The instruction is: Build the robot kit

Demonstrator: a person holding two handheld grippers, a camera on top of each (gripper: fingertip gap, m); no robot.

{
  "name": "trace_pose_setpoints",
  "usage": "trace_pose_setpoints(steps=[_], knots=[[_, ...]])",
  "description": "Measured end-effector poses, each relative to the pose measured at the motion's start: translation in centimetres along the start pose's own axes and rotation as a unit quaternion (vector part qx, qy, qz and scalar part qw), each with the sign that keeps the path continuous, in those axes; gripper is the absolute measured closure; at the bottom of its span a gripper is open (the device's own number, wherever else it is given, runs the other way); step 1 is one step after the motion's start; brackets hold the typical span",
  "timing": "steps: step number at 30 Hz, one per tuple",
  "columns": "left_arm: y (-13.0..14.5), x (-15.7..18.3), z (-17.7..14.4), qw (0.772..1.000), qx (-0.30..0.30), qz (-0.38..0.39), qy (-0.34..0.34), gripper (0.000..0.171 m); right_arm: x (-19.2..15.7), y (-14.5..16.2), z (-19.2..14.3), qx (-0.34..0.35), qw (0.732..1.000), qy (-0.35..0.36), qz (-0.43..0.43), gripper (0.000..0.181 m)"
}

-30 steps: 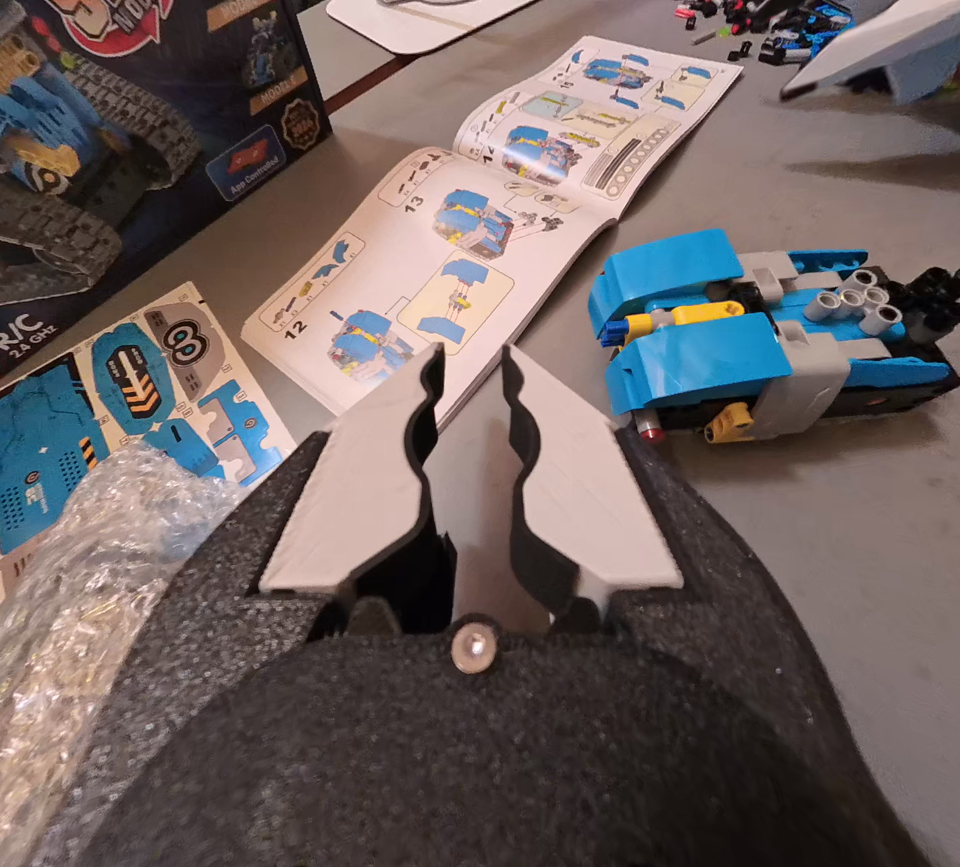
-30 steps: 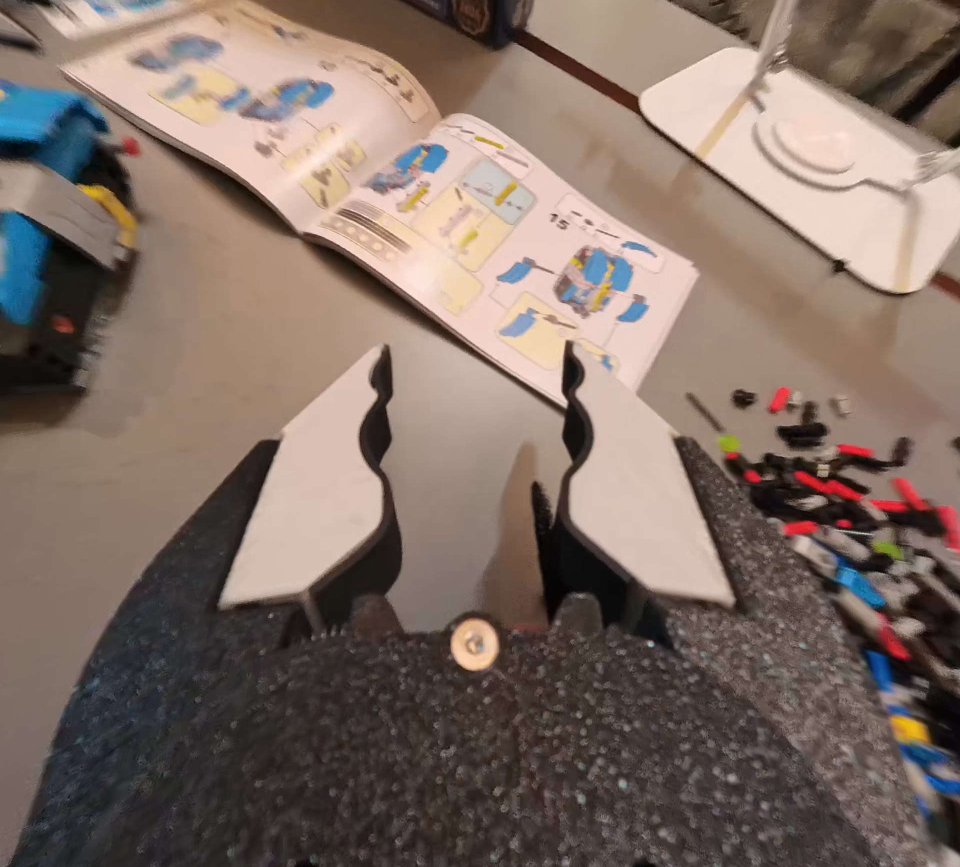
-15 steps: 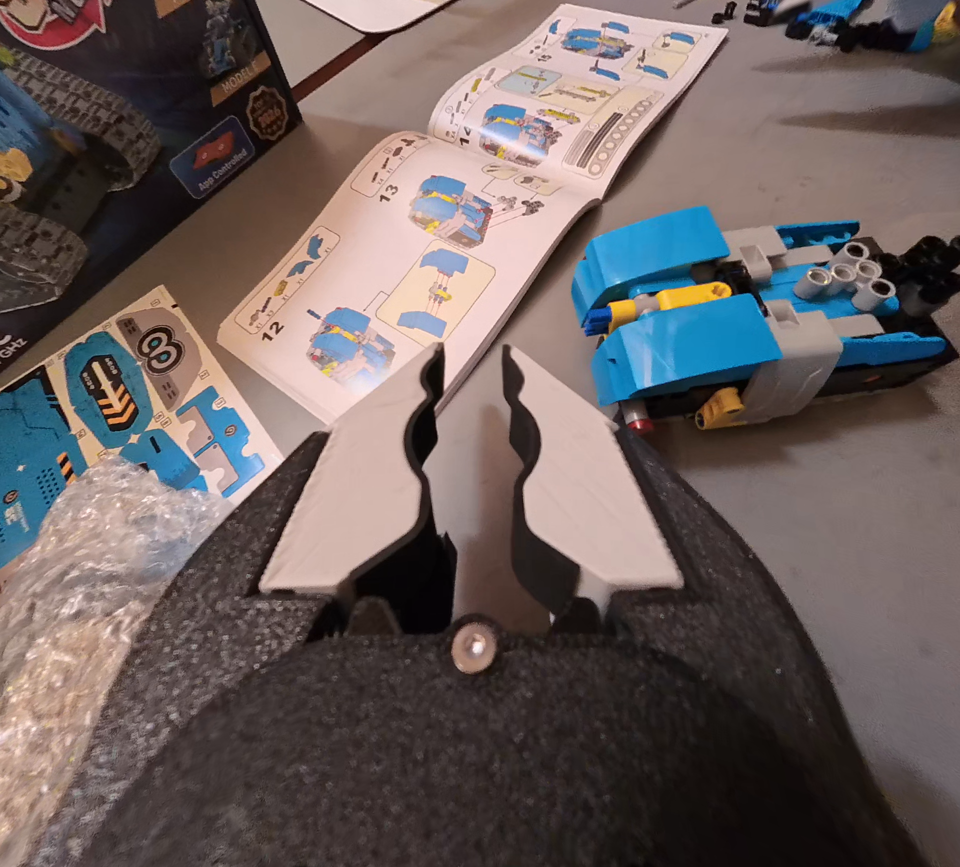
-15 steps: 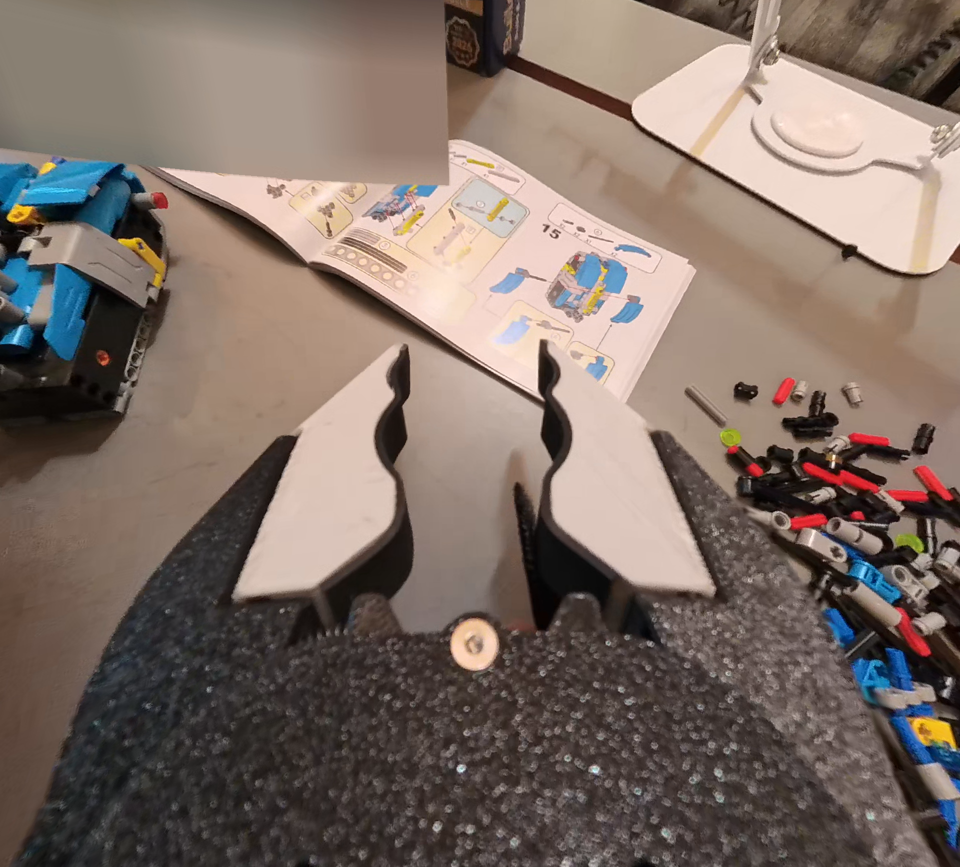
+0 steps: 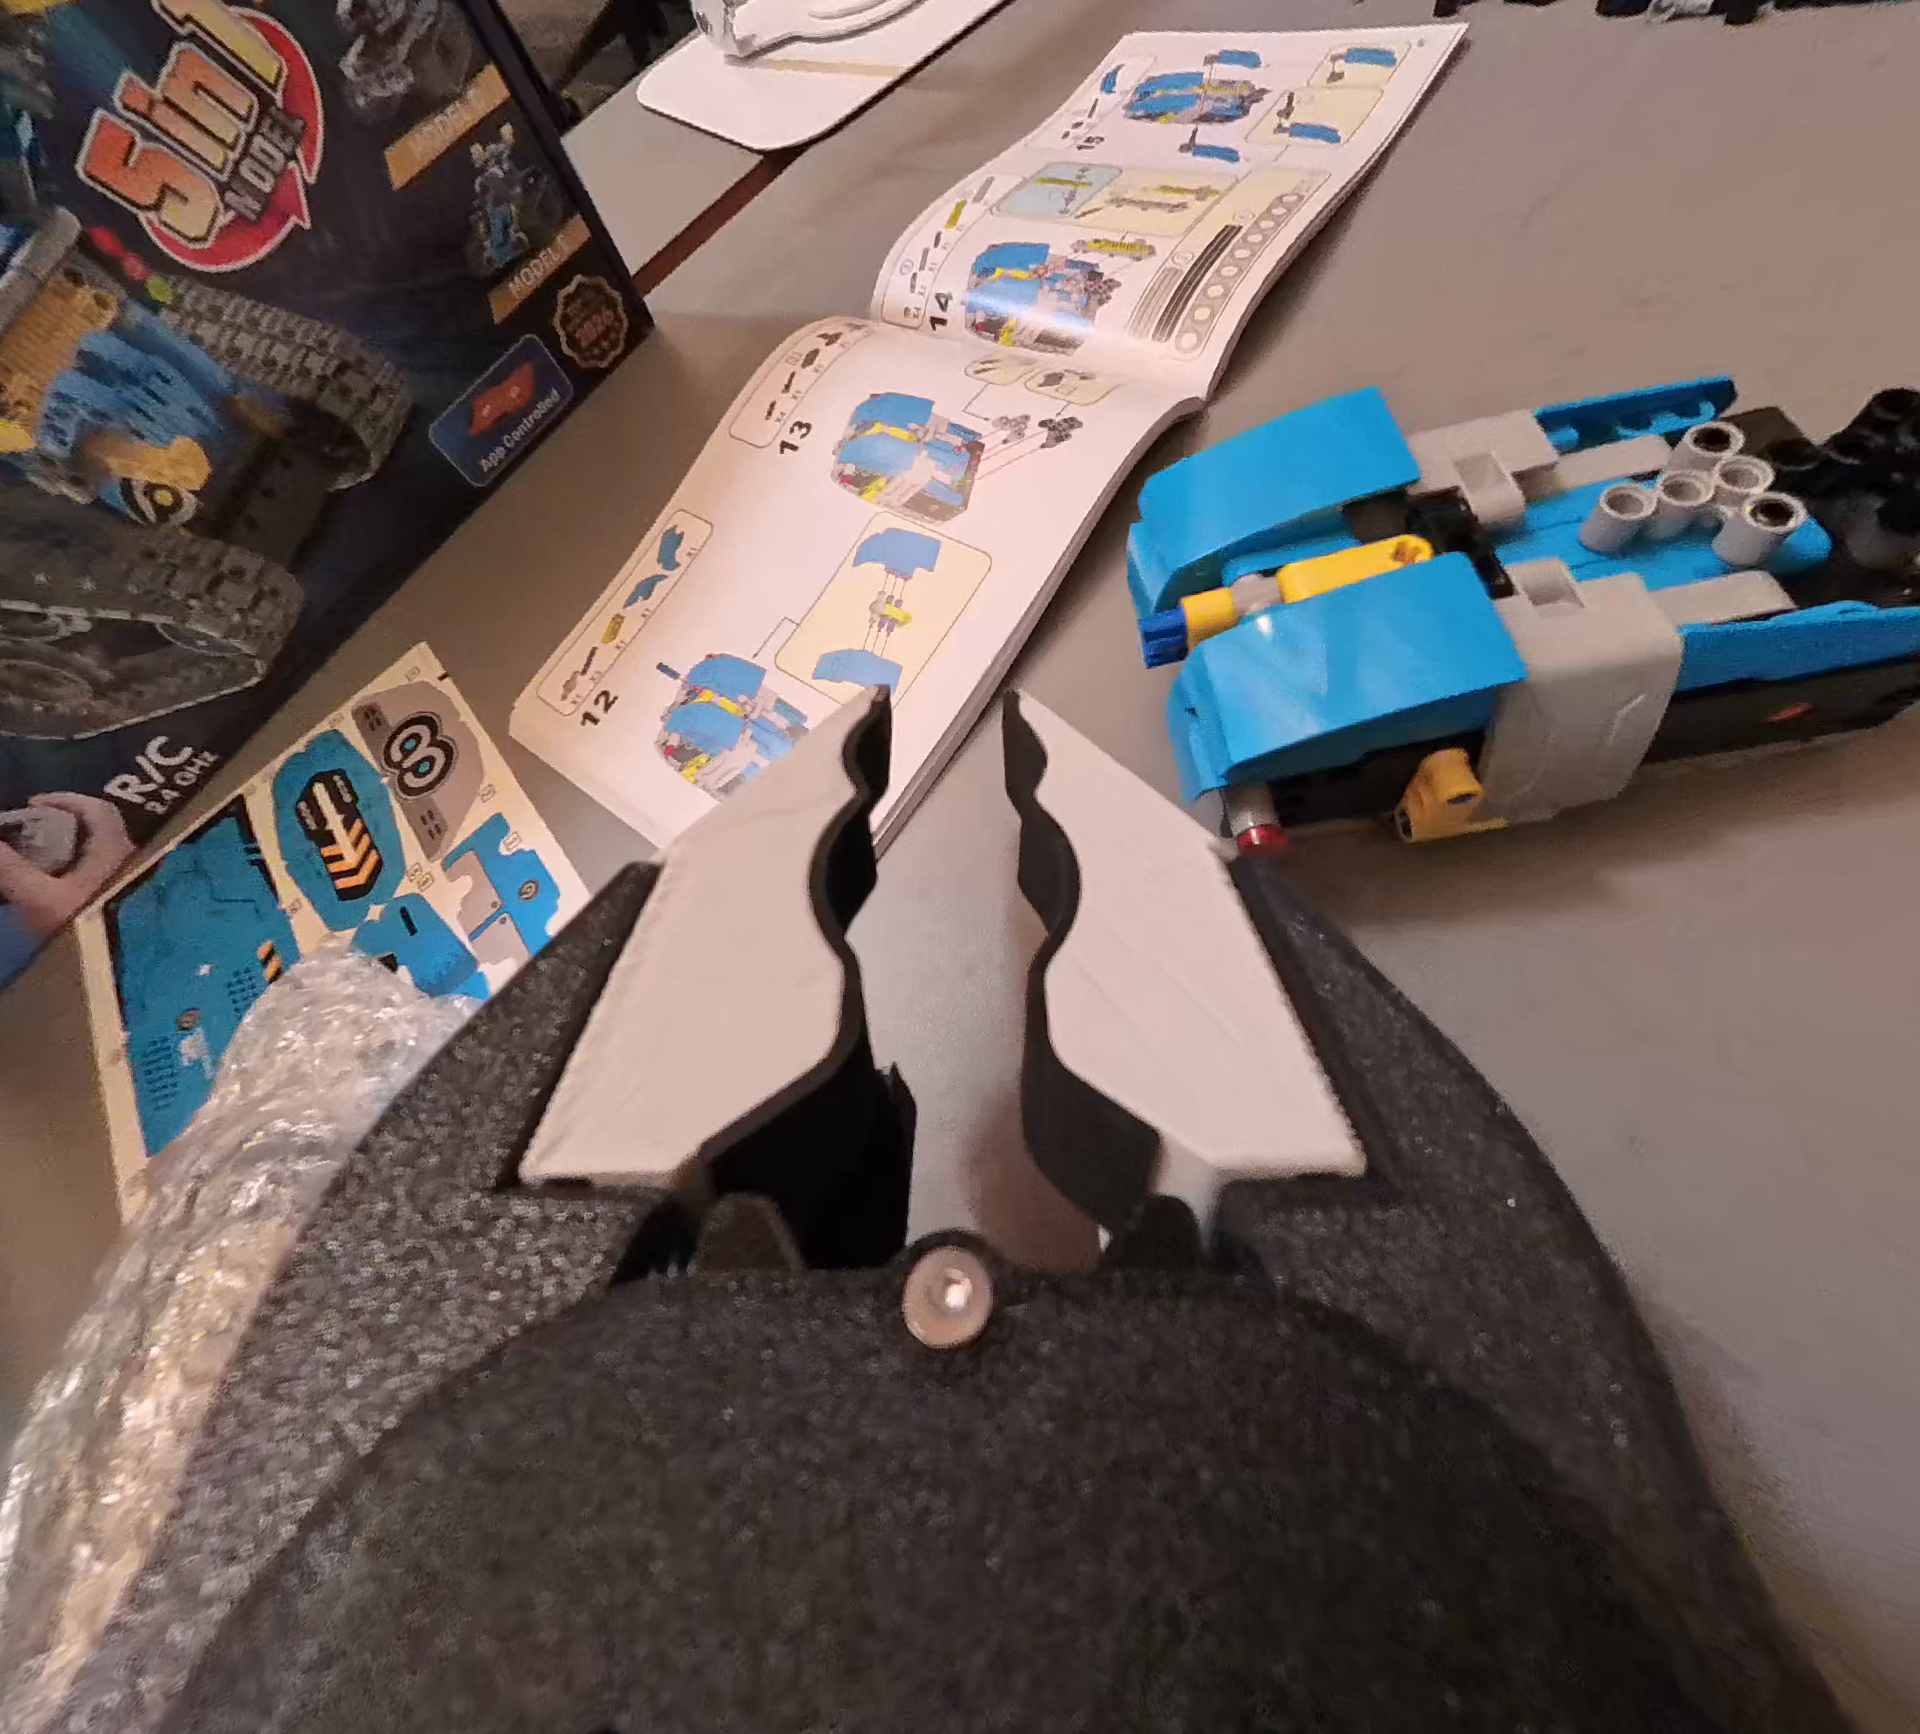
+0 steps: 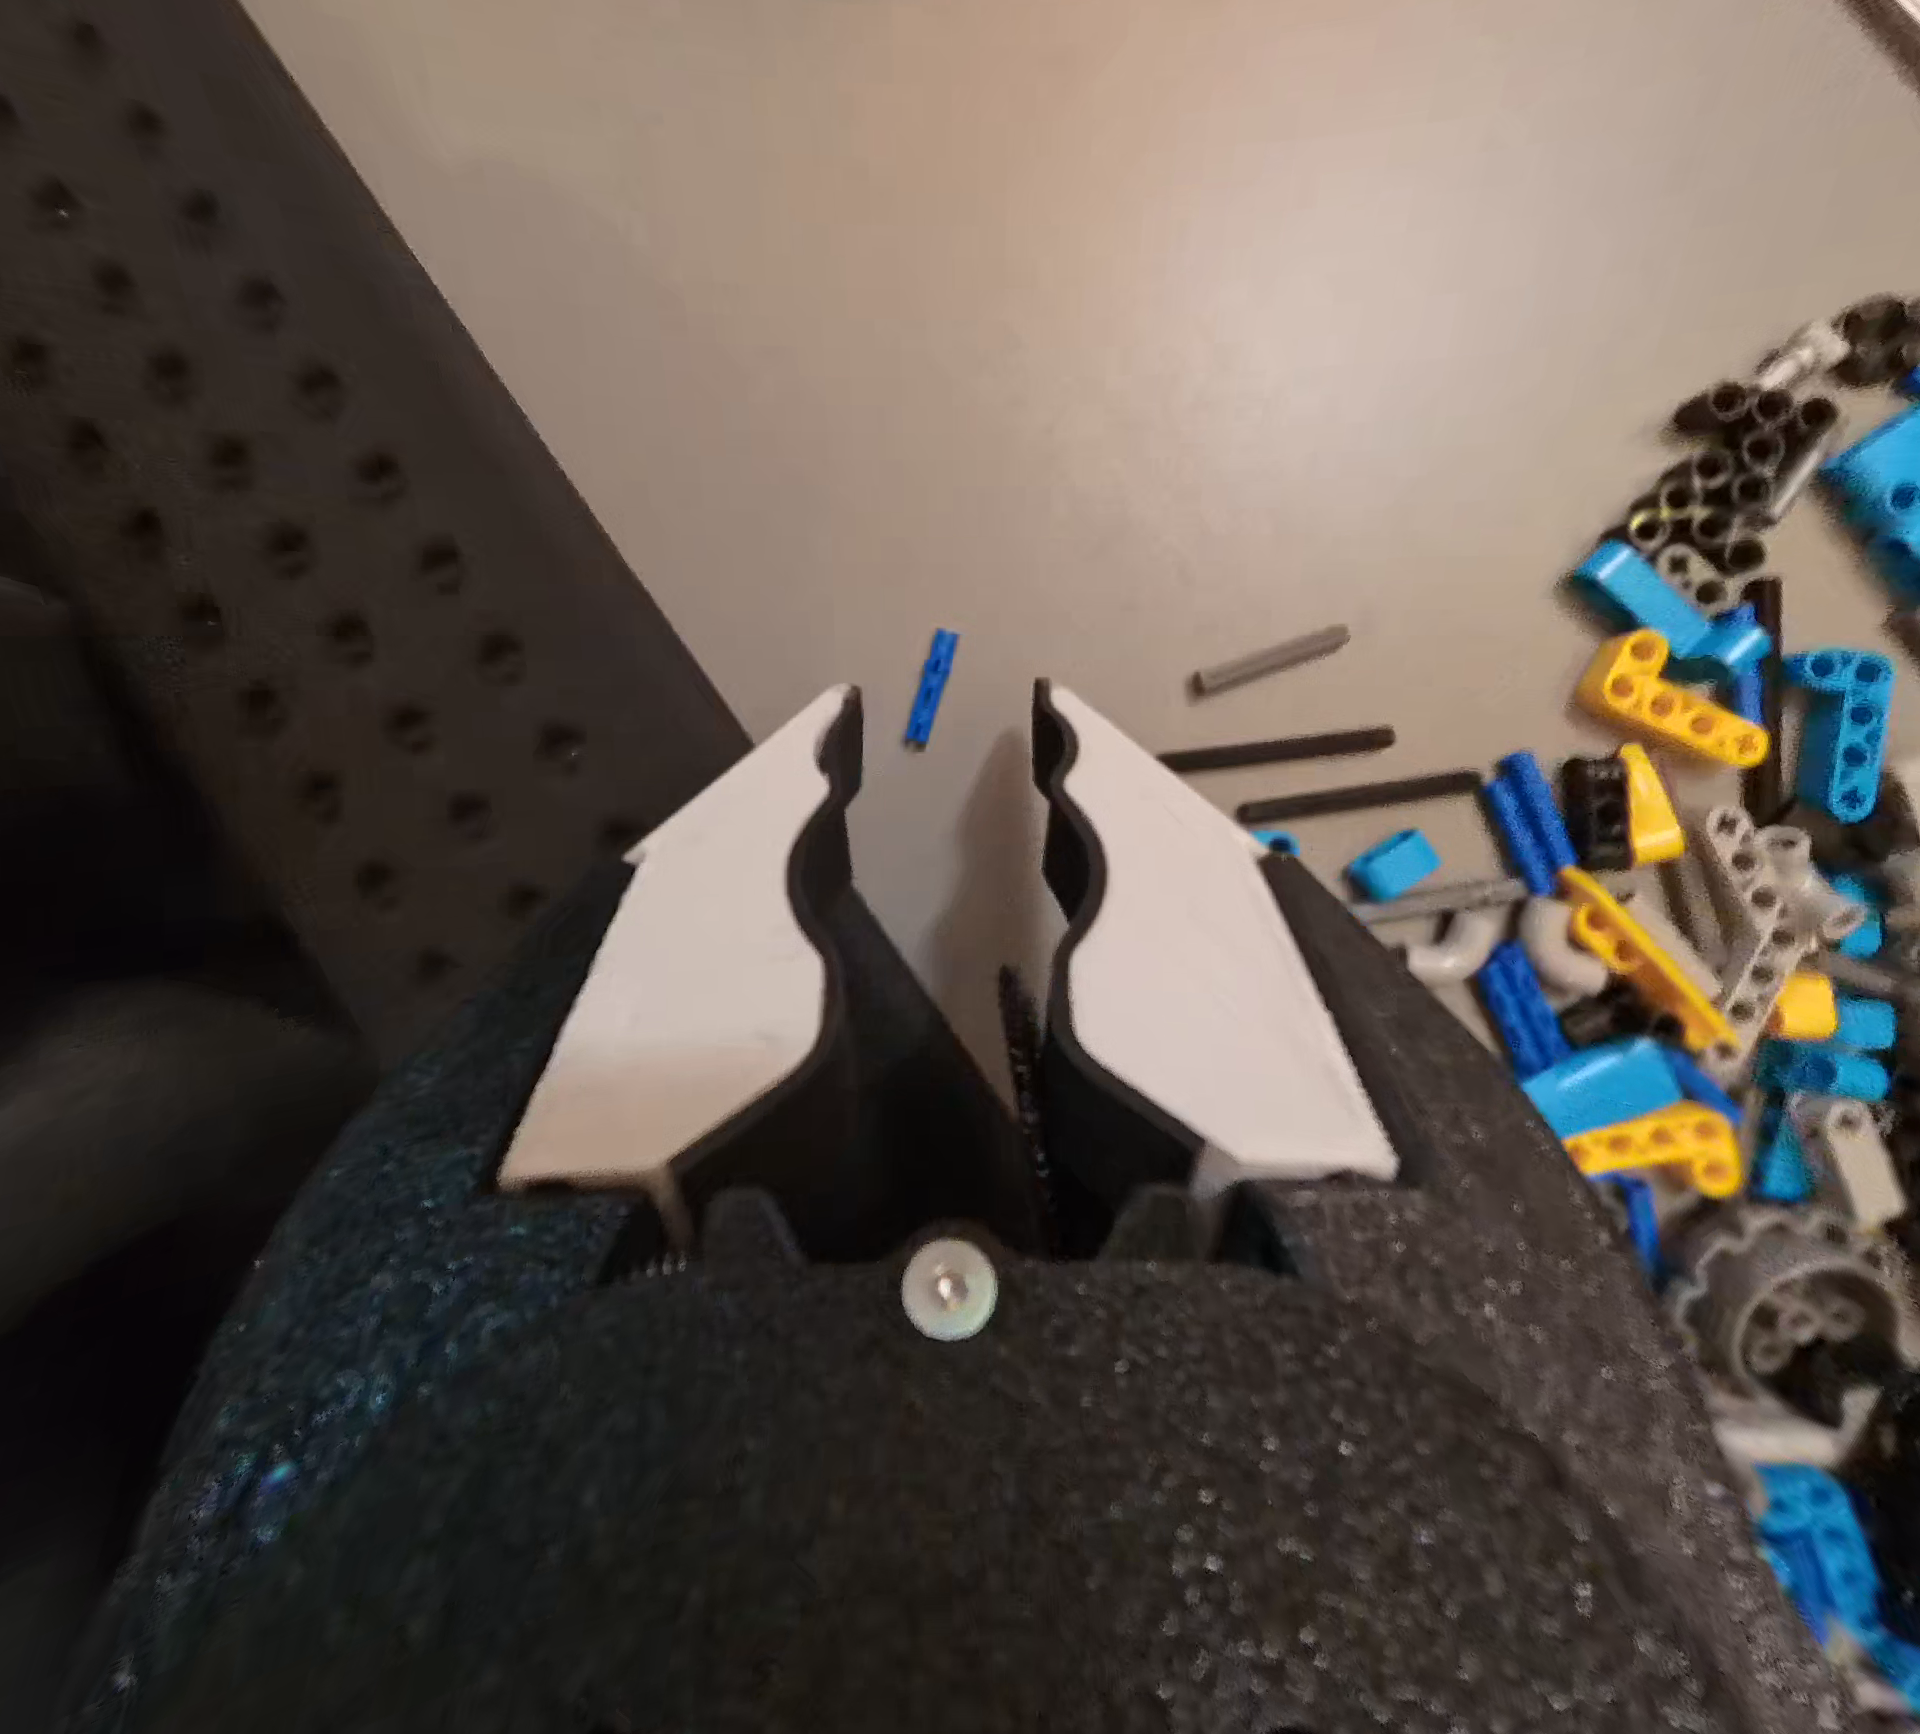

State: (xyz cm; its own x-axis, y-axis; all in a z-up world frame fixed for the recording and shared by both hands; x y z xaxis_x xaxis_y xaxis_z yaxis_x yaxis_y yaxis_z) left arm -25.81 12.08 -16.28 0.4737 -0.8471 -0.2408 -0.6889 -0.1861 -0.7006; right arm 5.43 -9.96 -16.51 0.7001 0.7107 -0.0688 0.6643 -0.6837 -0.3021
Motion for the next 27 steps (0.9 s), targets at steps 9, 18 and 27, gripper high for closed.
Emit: trace_pose_setpoints(steps=[9,18,27], knots=[[-0.1,-0.2,-0.4,1.000,0.017,-0.002,-0.024,0.153,-1.4,0.7,1.5,0.014,0.999,0.042,0.030,0.162],[-0.2,-0.7,-0.7,0.999,0.029,-0.024,-0.010,0.153,-1.2,0.8,1.5,0.030,0.997,0.035,0.069,0.177],[-0.2,-0.4,-0.5,1.000,0.024,-0.007,-0.017,0.153,7.4,5.4,-2.5,0.049,0.945,0.230,0.228,0.177]])
Point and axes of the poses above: each gripper's, where its closed fingertips meet, z out along the fingers, y out of its underside, x = y × z across the jaws, the point moved 6 cm from there along -z, back along the fingers, and after that the axes turned 15 degrees about -x, right-handed, at the moved point
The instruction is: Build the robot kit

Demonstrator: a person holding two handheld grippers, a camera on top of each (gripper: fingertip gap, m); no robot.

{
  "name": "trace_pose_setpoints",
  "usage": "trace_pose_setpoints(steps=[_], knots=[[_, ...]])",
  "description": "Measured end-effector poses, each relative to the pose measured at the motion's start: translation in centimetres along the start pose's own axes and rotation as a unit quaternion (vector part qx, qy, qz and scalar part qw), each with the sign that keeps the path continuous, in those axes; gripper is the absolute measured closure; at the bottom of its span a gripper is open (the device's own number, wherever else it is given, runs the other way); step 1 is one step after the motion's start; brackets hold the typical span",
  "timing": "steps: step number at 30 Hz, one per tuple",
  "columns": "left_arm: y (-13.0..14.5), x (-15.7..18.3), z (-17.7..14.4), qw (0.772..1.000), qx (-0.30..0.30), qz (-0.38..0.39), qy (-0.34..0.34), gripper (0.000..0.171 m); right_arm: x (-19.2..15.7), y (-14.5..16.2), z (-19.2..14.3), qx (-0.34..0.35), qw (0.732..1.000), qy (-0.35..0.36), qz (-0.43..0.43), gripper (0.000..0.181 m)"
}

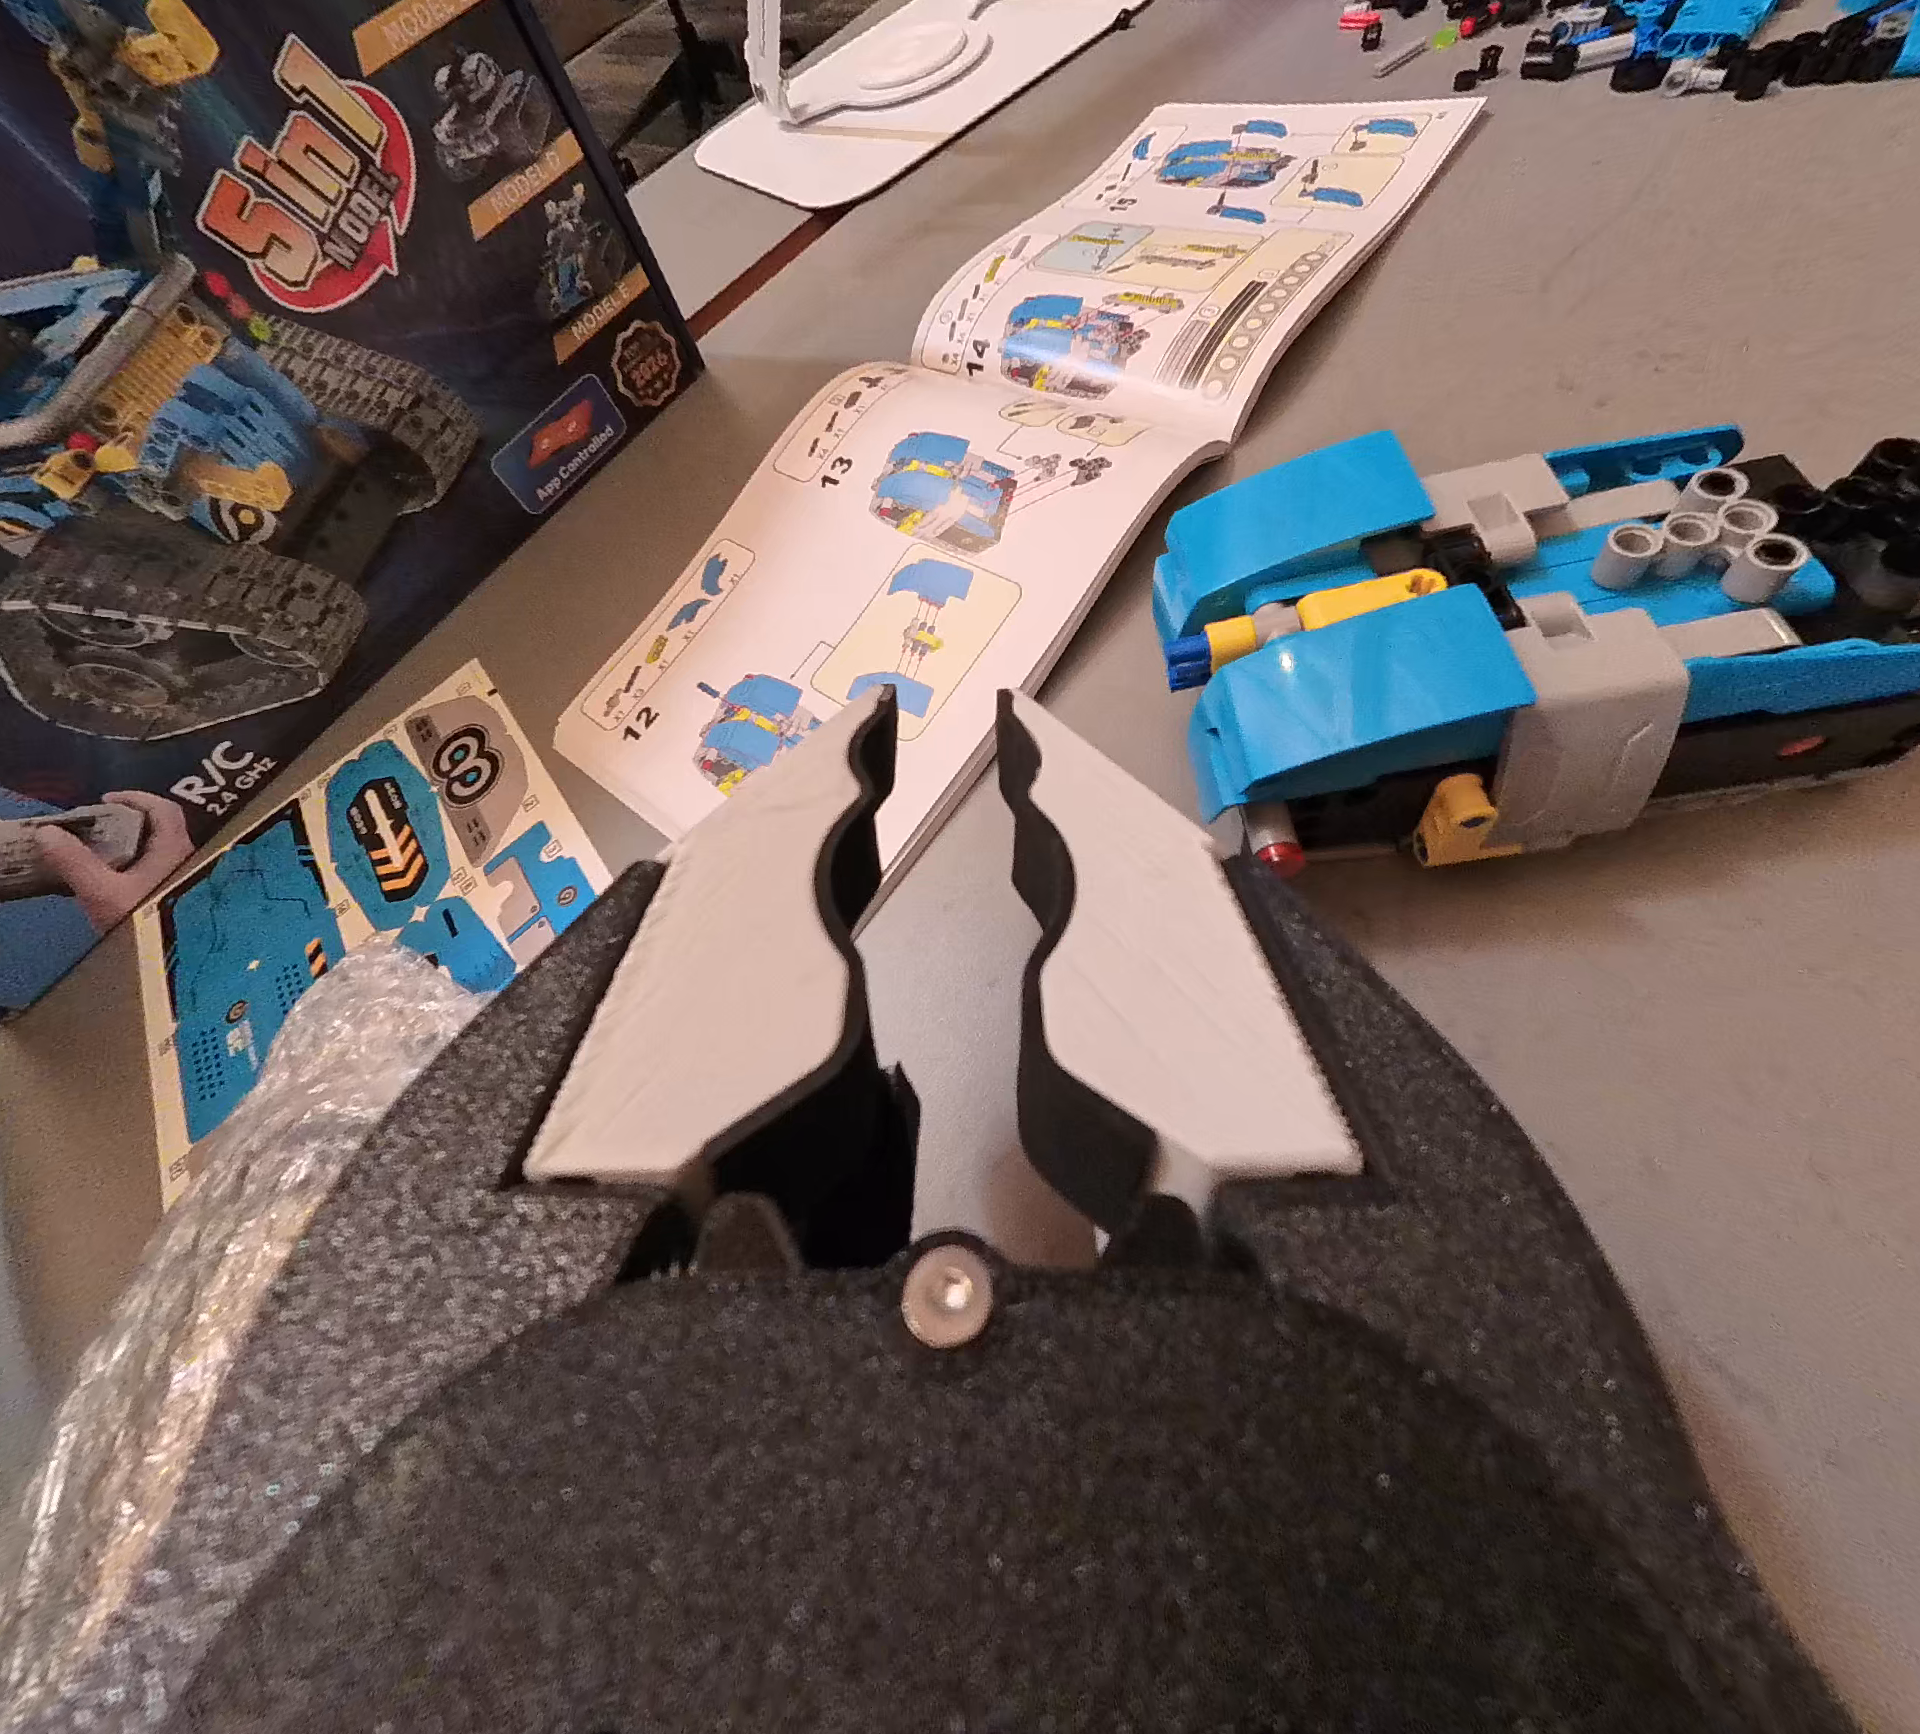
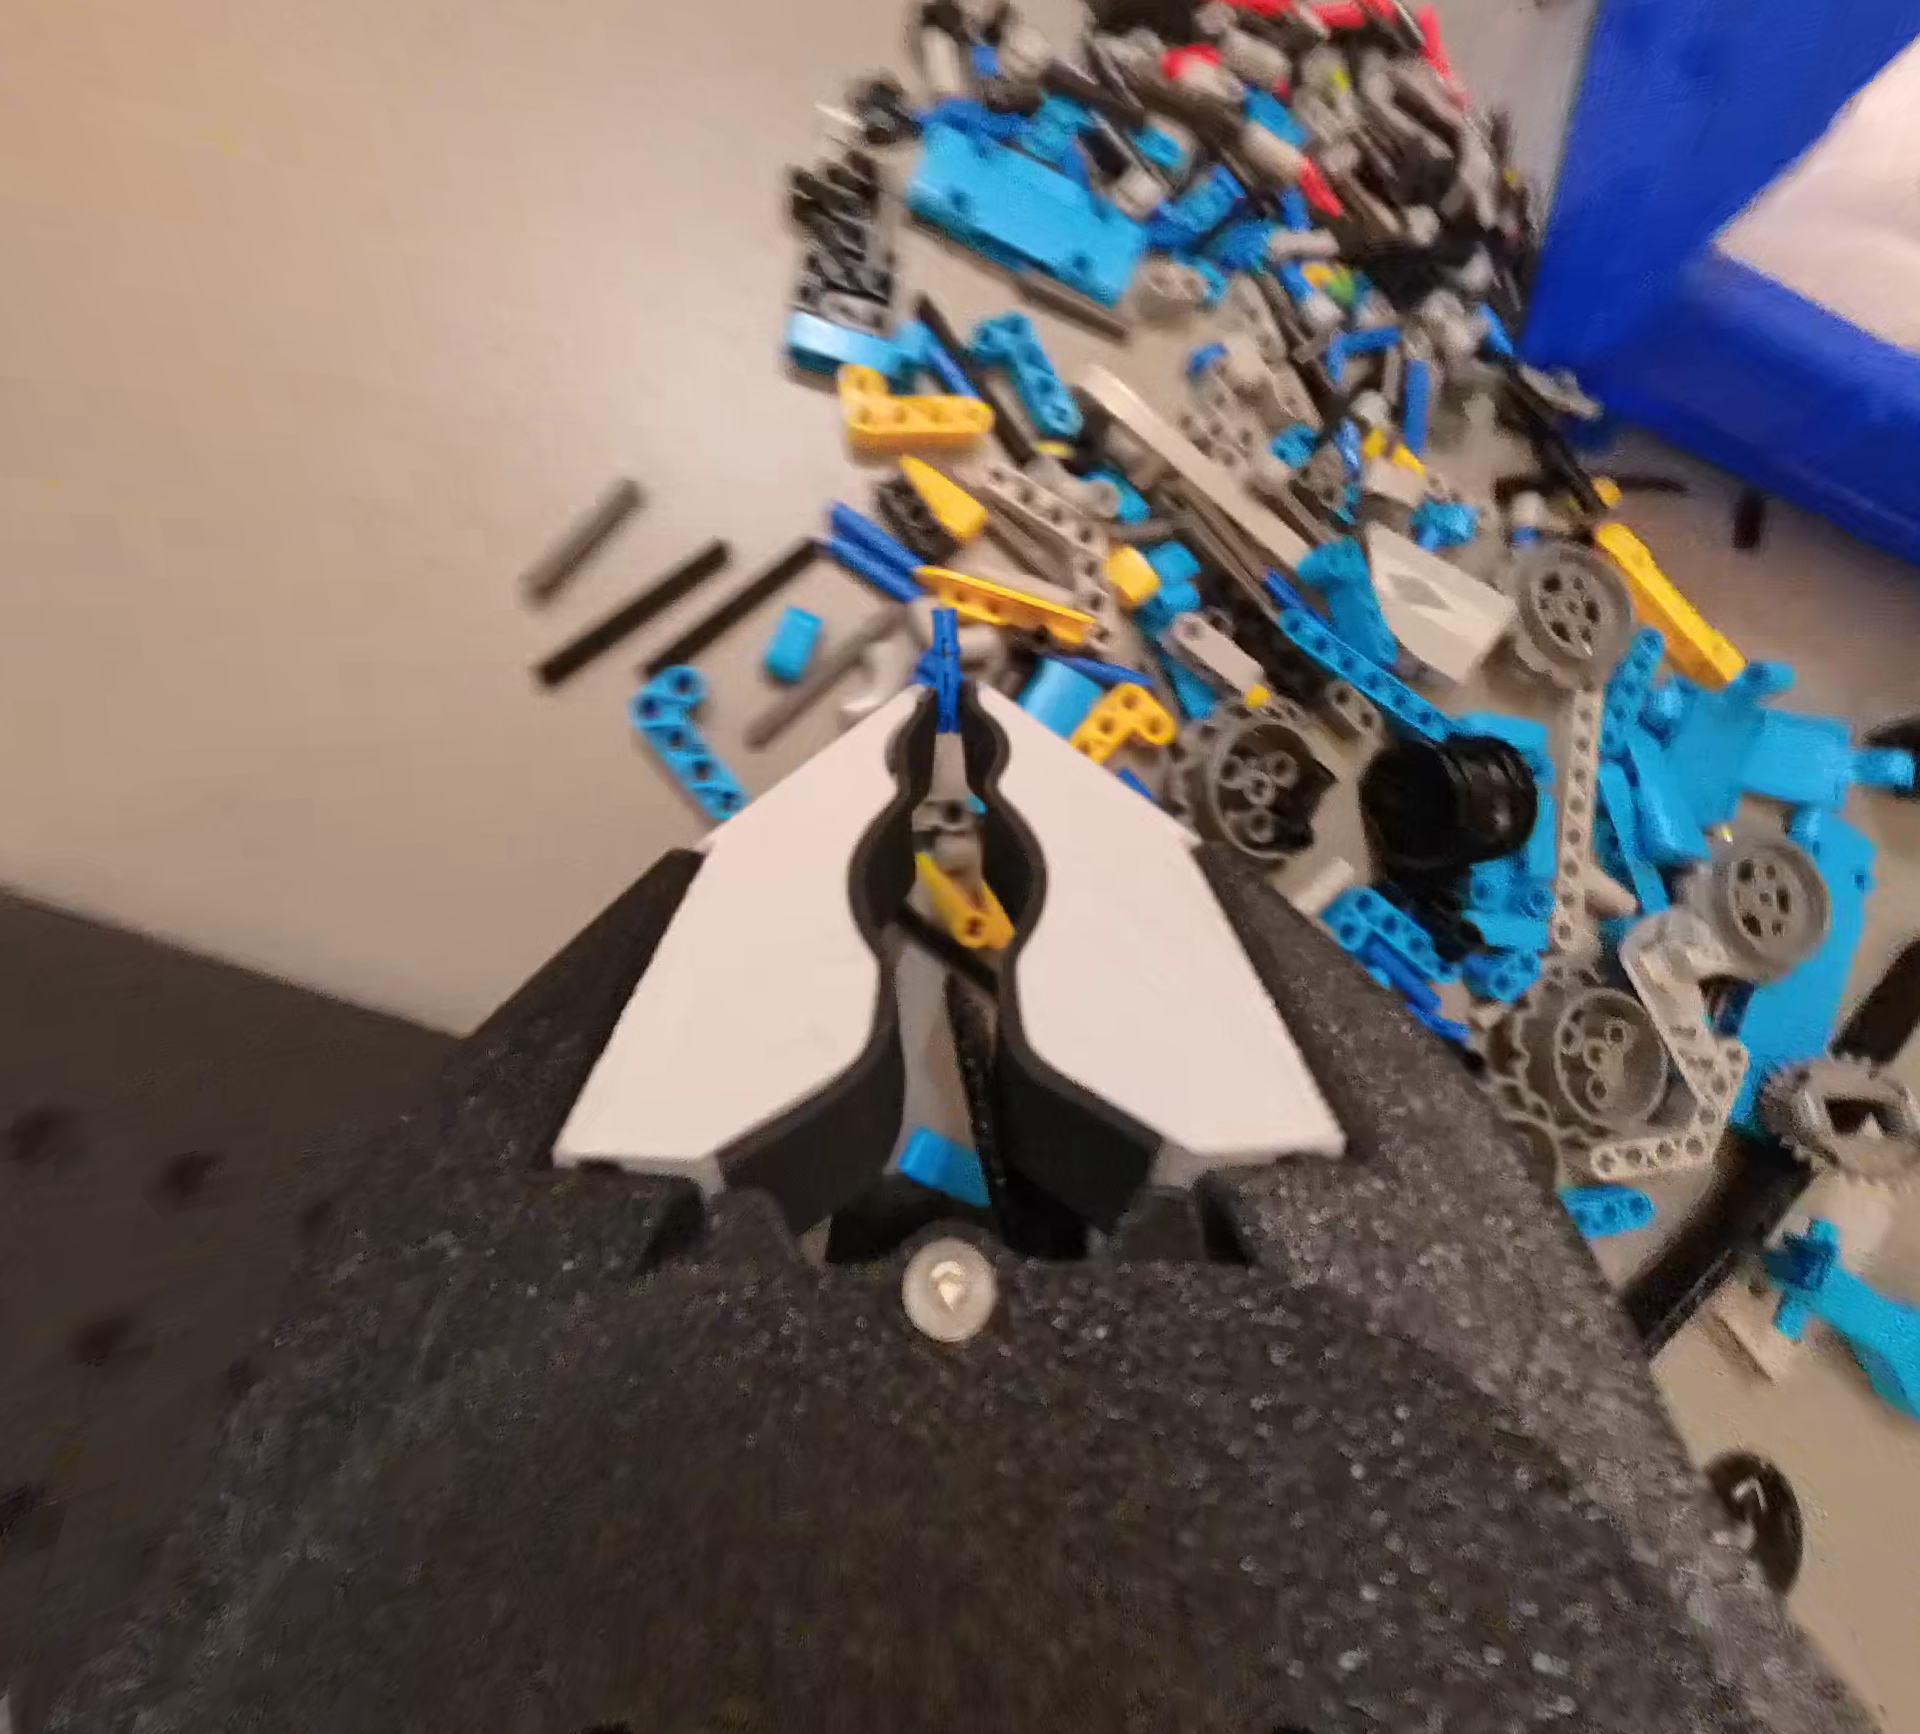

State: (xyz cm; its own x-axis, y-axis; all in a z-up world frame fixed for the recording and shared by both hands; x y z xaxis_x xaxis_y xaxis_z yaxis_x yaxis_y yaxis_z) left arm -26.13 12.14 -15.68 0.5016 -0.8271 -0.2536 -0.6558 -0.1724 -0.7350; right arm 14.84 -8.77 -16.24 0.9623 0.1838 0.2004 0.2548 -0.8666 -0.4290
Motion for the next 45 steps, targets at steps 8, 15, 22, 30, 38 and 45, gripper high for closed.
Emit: trace_pose_setpoints(steps=[8,15,22,30,38,45], knots=[[0.0,-0.1,-0.1,1.000,0.003,-0.004,0.001,0.153,1.3,-0.1,0.2,0.025,0.997,0.045,0.053,0.153],[0.0,0.1,-0.2,1.000,0.003,-0.001,-0.004,0.153,-0.8,-1.9,-0.6,0.051,0.997,-0.022,0.045,0.153],[0.4,-0.8,0.0,0.994,-0.008,-0.084,0.068,0.153,0.6,-9.1,1.3,0.115,0.986,-0.104,0.061,0.145],[0.6,0.5,0.9,0.998,-0.050,-0.020,0.041,0.149,2.3,-15.8,5.1,0.154,0.975,-0.097,0.127,0.129],[0.6,0.1,1.1,0.995,-0.052,-0.046,0.068,0.149,4.3,-13.7,4.8,0.133,0.984,0.027,0.113,0.143],[0.7,0.1,1.1,0.995,-0.055,-0.048,0.072,0.149,3.3,-13.2,5.9,0.108,0.989,-0.011,0.103,0.149]])
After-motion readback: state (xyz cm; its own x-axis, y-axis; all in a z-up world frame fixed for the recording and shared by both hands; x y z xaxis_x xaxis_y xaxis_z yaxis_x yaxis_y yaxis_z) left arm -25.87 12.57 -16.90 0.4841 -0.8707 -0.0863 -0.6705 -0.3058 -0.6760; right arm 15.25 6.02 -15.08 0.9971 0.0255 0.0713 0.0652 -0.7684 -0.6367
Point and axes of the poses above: each gripper's, where its closed fingertips meet, z out along the fingers, y out of its underside, x = y × z across the jaws, the point moved 6 cm from there along -z, back along the fingers, and after that the axes turned 15 degrees about -x, right-handed, at the moved point
